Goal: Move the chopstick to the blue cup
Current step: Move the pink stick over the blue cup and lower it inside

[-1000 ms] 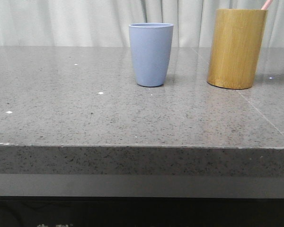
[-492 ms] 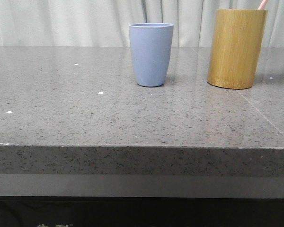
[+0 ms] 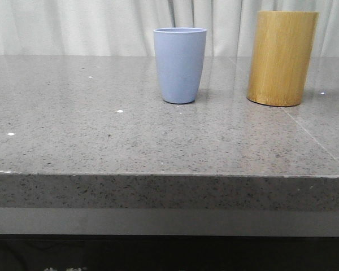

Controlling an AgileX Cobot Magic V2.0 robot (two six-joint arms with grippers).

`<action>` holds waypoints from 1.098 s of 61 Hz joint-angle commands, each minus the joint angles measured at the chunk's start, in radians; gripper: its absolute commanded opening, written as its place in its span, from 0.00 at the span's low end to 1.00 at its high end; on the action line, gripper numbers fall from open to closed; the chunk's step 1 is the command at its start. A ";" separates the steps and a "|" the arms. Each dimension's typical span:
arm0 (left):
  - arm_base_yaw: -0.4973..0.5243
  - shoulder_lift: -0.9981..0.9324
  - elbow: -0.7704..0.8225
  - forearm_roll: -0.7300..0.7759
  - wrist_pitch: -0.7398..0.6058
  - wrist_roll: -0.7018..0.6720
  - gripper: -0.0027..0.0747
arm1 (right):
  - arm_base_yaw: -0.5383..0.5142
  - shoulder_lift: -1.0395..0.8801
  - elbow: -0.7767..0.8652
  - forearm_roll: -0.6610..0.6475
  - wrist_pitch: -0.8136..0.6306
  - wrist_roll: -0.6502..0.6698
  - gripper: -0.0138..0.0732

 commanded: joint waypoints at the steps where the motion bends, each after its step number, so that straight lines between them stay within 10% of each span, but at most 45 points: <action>1: 0.001 -0.004 -0.024 -0.013 -0.068 0.000 0.36 | 0.073 -0.041 -0.030 0.009 -0.073 -0.015 0.03; 22: 0.001 -0.004 -0.024 -0.013 -0.068 0.000 0.36 | 0.391 0.099 -0.028 -0.184 -0.179 -0.017 0.03; 48: 0.001 -0.004 -0.024 -0.037 -0.091 0.000 0.36 | 0.424 0.305 -0.028 -0.186 -0.254 -0.017 0.07; 67: 0.001 -0.004 -0.024 -0.037 -0.097 0.000 0.36 | 0.424 0.342 -0.028 -0.178 -0.248 -0.017 0.52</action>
